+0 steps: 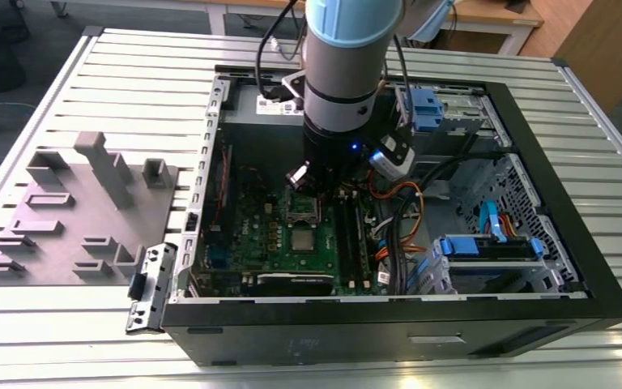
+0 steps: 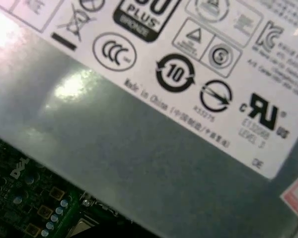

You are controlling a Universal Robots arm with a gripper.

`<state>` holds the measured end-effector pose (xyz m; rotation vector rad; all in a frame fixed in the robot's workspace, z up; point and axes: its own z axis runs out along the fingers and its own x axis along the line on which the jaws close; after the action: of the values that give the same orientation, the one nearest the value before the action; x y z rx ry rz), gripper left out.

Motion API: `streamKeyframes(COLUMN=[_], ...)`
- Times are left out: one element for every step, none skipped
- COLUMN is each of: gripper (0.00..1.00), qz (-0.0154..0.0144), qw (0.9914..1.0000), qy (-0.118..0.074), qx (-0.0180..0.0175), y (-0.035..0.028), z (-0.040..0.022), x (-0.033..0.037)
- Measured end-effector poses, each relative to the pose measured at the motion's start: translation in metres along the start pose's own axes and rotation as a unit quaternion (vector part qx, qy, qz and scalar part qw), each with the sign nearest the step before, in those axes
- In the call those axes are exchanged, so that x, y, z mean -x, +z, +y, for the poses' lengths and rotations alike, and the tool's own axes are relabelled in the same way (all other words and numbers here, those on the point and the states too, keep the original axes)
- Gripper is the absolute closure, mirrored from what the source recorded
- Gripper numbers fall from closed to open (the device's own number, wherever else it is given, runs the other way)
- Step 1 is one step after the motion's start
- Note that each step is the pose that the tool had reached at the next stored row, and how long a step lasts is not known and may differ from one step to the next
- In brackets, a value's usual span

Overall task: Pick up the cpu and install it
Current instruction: 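Close the cpu cover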

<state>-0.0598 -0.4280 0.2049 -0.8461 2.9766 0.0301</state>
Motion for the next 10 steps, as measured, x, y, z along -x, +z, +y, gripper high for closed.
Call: streamKeyframes(gripper=[0.89, 0.89, 0.89, 0.89, 0.89, 0.89, 0.89, 0.89, 0.89, 0.89], qz=[0.0, 0.0, 0.0, 0.0001, 0.0001, 0.0001, 0.0, -0.0001, -0.0001, -0.0002], qw=[1.0, 1.0, 1.0, 1.0, 1.0, 1.0, 1.0, 1.0, 1.0, 1.0], qy=[0.0, 0.0, 0.0, 0.0, 0.0, 0.0, 0.0, 0.0, 0.0, 0.0], qx=[0.0, -0.0001, -0.0001, -0.0001, -0.0001, 0.0, 0.0001, 0.0001, 0.0002, 0.0002], y=[0.0005, 0.0011, 0.0018, 0.0024, 0.0027, 0.003, 0.0032, 0.0034, 0.0036, 0.0037], z=[0.0005, 0.0007, 0.0007, 0.0007, 0.0007, 0.0007, 0.0007, 0.0007, 0.0009, 0.0012], x=[-0.0005, -0.0008, -0.0008, -0.0008, -0.0009, -0.0009, -0.0009, -0.0009, -0.0011, -0.0014])
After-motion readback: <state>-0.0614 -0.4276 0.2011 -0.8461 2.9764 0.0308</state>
